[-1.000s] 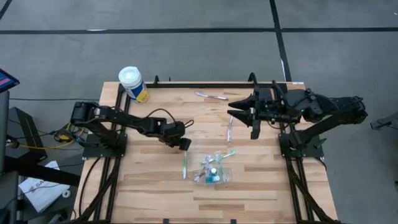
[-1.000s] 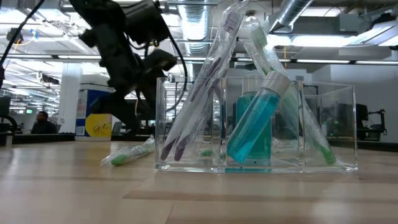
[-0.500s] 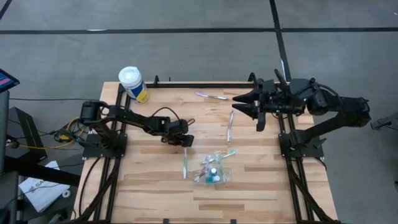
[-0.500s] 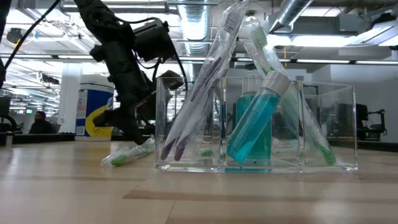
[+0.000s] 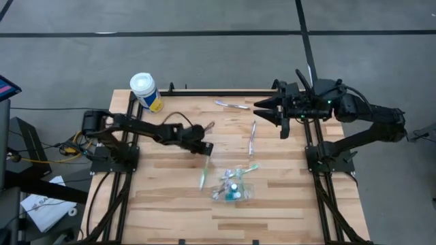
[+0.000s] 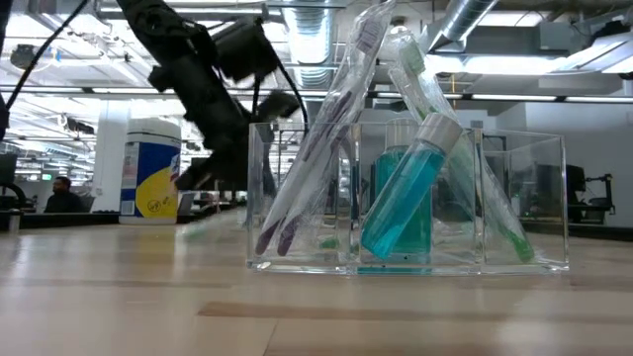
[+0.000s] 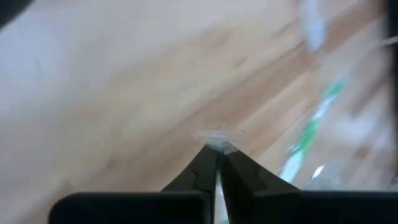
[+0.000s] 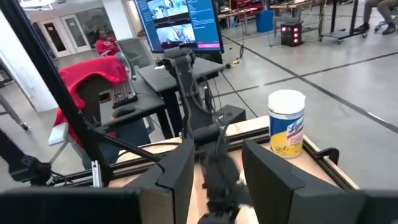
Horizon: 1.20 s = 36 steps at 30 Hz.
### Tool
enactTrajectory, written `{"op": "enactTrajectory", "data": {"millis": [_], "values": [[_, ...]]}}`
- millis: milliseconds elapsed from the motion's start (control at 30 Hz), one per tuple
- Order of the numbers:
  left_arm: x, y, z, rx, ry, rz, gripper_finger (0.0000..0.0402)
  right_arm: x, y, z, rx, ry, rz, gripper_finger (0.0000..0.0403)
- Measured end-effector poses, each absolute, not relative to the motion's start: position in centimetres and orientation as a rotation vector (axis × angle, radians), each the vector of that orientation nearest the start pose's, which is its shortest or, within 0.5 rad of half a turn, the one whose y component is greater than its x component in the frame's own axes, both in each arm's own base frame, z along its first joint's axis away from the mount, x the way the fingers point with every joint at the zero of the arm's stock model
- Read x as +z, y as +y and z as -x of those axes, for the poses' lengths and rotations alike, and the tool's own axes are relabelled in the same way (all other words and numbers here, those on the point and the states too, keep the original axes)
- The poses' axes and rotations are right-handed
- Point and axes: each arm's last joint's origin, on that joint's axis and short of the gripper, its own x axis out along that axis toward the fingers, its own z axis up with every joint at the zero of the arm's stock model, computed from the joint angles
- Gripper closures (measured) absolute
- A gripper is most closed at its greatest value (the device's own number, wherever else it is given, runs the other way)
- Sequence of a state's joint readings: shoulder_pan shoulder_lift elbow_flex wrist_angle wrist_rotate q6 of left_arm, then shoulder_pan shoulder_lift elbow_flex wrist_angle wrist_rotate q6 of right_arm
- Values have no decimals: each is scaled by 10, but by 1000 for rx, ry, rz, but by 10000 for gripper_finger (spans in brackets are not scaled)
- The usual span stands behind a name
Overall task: Pick & Place toothbrushing station
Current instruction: Put the green toothbrush in the transparent organizer
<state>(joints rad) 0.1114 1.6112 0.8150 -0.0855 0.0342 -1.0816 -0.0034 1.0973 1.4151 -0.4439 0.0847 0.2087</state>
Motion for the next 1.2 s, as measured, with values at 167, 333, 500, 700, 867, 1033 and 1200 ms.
{"op": "enactTrajectory", "data": {"millis": [167, 333, 500, 700, 867, 1033, 1200], "values": [[225, 47, -295, 413, 421, 914, 400, 461, -8, -209, -113, 104, -191, 276], [313, 32, -270, 266, -88, 623, 401, 461, -14, -209, -132, 102, -172, 276], [371, 6, -240, 241, -376, 397, 401, 461, -19, -209, -118, 100, -175, 276], [391, -36, -273, 201, -349, 274, 401, 462, -24, -208, -140, 94, -178, 276], [385, -68, -339, 174, -276, 180, 401, 462, -25, -208, -145, 92, -181, 276], [360, -85, -385, 121, -204, 158, 401, 461, -23, -208, -110, 101, -198, 276], [329, -99, -403, 180, -124, 153, 401, 457, -23, -208, -97, 142, -220, 276]]}}
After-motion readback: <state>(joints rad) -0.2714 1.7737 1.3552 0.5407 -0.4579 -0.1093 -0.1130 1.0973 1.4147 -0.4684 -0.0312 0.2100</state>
